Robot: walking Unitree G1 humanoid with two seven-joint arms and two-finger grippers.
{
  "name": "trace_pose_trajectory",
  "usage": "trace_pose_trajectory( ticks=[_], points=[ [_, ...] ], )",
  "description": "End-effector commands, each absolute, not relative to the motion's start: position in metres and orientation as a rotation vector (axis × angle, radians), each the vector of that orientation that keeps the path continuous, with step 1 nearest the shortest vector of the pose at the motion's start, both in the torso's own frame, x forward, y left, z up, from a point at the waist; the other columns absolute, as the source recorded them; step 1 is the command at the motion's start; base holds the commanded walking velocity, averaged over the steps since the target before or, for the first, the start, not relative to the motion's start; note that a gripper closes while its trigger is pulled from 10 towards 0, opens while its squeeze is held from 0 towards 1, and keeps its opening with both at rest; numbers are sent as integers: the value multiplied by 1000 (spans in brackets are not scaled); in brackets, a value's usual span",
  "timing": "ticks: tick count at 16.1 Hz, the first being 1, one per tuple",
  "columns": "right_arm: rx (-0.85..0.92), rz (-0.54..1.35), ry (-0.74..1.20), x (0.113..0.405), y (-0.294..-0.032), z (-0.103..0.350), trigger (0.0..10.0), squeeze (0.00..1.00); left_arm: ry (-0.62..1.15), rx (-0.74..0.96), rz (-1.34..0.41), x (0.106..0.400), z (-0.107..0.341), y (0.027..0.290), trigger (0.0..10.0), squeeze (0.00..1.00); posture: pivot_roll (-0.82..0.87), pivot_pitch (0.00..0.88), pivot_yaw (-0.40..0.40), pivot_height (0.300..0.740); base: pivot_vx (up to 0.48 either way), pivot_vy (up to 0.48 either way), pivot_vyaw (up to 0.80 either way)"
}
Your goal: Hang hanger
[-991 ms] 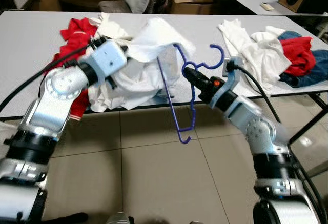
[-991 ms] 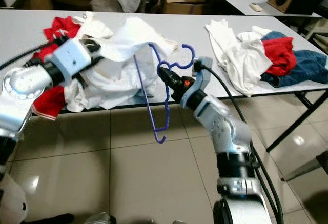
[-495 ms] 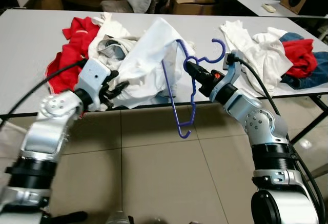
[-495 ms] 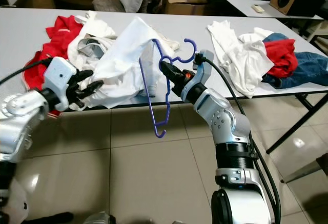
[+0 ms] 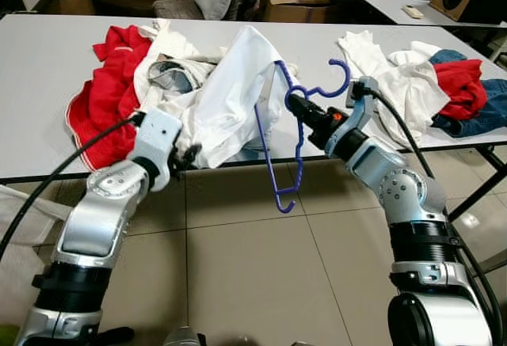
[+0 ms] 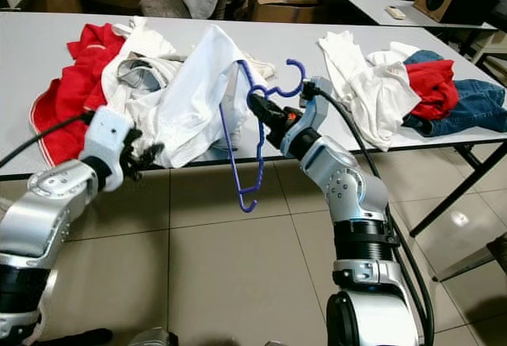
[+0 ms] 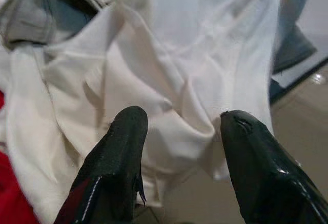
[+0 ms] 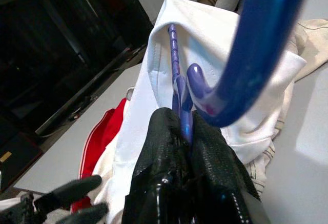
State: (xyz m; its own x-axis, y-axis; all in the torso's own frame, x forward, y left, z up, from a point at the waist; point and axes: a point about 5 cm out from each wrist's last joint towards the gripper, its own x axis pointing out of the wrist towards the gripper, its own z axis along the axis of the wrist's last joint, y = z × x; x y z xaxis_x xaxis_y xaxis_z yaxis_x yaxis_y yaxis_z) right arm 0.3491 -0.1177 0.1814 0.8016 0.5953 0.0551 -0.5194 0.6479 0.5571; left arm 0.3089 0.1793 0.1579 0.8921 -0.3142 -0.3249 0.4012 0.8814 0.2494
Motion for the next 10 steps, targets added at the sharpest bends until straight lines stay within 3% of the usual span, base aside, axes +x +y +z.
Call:
trace_pose_trajectory(
  ticks=[1,4,10],
  points=[
    [603,623,124,352,-121,186,10000,0,283,320,-426,306,158,171,10000,0,-62,0,-83,740,0,0,0],
    [603,622,122,351,-122,186,10000,0,281,260,-469,303,157,159,10000,0,-62,0,-81,740,0,0,0],
    [606,623,116,352,-121,186,10000,0,349,324,-465,307,129,153,10000,0,-62,0,-76,740,0,0,0]
  ],
)
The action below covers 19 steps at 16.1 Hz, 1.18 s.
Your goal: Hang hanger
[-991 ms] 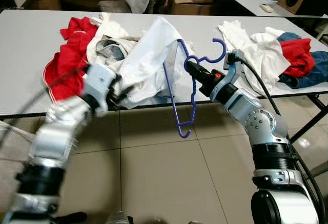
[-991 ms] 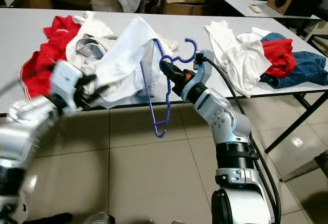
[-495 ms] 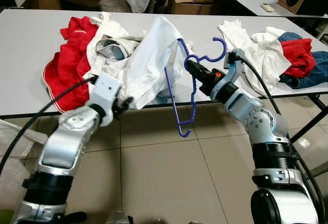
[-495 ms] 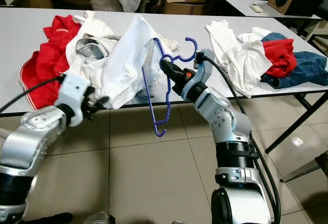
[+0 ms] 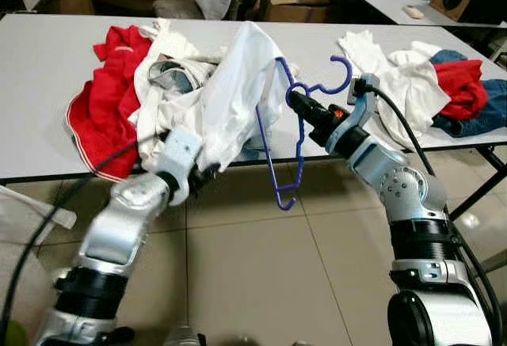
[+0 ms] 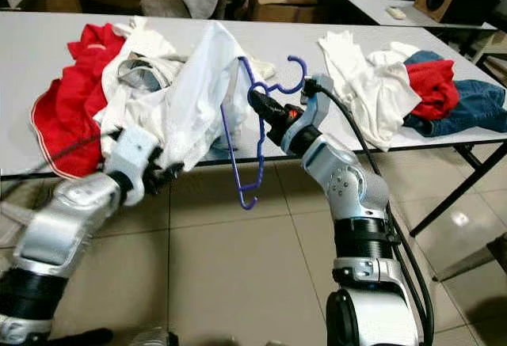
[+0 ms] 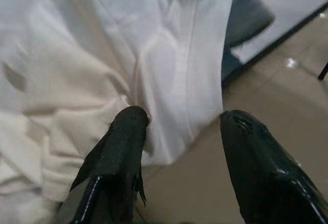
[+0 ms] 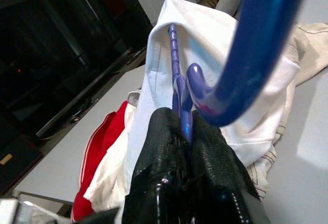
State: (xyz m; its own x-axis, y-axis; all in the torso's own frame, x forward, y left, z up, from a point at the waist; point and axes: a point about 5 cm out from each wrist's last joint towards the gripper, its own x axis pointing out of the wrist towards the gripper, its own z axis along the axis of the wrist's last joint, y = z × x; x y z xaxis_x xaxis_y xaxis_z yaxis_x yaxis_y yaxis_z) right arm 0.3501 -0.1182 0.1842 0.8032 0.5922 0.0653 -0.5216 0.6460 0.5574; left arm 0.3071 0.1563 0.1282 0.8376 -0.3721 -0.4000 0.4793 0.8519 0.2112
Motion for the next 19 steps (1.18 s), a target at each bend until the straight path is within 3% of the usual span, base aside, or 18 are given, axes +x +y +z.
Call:
trace_pose_trajectory(
  ticks=[1,3,4,5,6,19],
  points=[
    [606,623,115,352,-121,186,10000,0,345,358,-448,311,122,153,10000,0,-62,0,-76,740,0,0,0],
    [607,622,114,352,-121,186,10000,0,330,394,-416,318,115,155,10000,0,-66,0,-72,740,0,0,0],
    [606,621,110,352,-122,187,10000,0,311,402,-400,320,117,156,4039,0,-68,0,-69,740,0,0,0],
    [606,619,109,351,-122,187,10000,0,296,402,-389,321,120,156,2941,0,-68,0,-69,740,0,0,0],
    [604,618,108,351,-123,187,10000,0,291,403,-392,321,120,156,275,0,-68,0,-69,740,0,0,0],
    [646,600,120,351,-125,179,10000,0,207,226,-495,312,123,166,0,0,-53,0,-68,740,0,0,0]
  ],
)
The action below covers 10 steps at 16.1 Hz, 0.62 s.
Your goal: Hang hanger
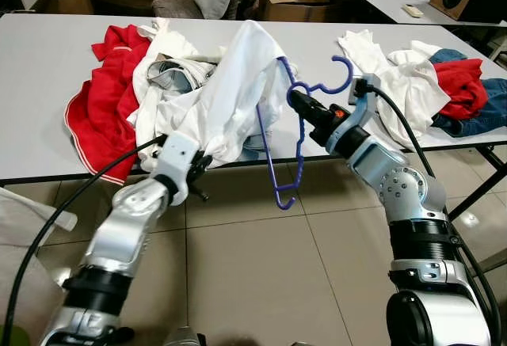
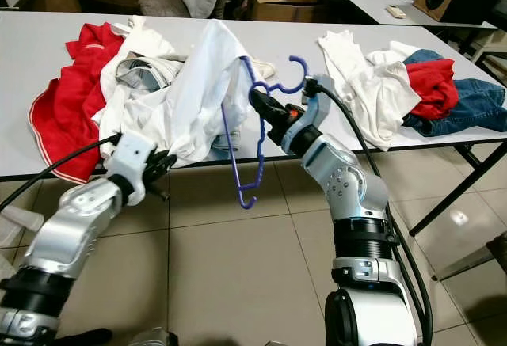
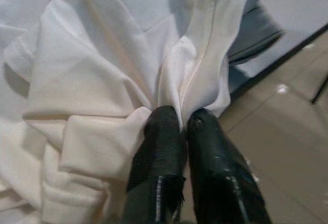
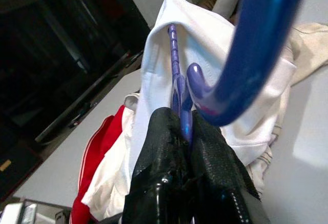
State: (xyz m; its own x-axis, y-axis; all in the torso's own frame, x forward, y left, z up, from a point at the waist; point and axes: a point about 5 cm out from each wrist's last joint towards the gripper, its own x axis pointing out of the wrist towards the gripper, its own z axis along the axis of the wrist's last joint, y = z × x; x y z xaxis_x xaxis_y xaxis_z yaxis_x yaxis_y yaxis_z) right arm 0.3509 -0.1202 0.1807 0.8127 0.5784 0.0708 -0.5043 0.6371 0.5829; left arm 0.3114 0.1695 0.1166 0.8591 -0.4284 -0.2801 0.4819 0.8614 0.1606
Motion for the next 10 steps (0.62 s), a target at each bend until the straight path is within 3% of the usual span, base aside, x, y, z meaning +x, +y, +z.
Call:
trace_pose_trajectory(
  ticks=[1,6,10],
  points=[
    [682,594,119,351,-126,177,10000,0,163,179,-571,308,129,168,0,0,-53,0,-68,740,0,0,0],
    [899,570,126,352,-133,162,10000,0,95,19,-722,297,152,190,0,0,-34,0,-61,740,0,0,0],
    [1067,571,111,353,-131,161,10000,0,163,303,-787,290,146,195,0,0,-20,0,-58,740,0,0,0]
  ],
)
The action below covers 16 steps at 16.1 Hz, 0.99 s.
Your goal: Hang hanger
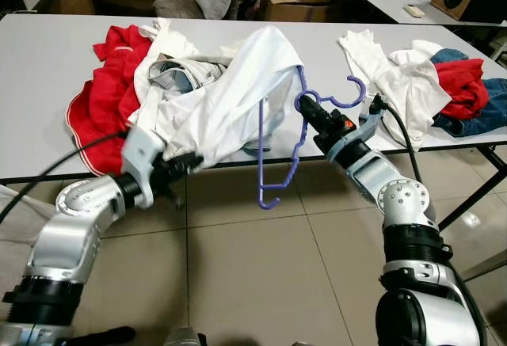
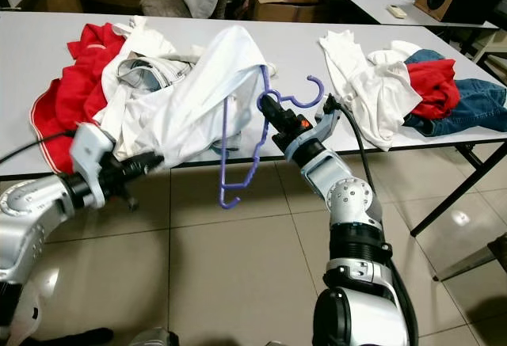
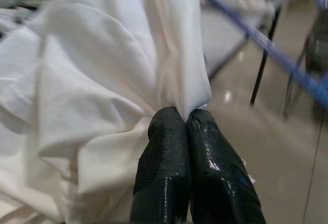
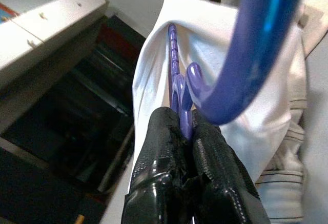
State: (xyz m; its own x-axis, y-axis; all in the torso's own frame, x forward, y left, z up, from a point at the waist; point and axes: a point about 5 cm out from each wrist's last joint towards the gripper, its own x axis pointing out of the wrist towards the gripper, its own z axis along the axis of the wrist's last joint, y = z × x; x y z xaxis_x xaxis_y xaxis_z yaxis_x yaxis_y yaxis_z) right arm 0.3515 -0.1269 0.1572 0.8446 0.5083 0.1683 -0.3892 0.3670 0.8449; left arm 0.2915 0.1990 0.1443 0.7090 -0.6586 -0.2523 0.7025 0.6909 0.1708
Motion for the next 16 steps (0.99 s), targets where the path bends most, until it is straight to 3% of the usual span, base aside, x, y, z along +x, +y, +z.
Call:
trace_pose_trajectory(
  ticks=[1,10,16],
  points=[
    [1100,562,104,356,-131,161,10000,0,156,344,-813,289,149,193,0,0,-18,0,-56,740,0,0,0],
    [1321,477,98,379,-108,167,10000,0,89,412,-964,279,161,158,0,0,8,5,-82,740,0,0,0],
    [1271,409,85,392,-98,172,10000,0,16,305,-1012,273,176,147,0,0,8,11,-90,740,0,0,0]
  ],
)
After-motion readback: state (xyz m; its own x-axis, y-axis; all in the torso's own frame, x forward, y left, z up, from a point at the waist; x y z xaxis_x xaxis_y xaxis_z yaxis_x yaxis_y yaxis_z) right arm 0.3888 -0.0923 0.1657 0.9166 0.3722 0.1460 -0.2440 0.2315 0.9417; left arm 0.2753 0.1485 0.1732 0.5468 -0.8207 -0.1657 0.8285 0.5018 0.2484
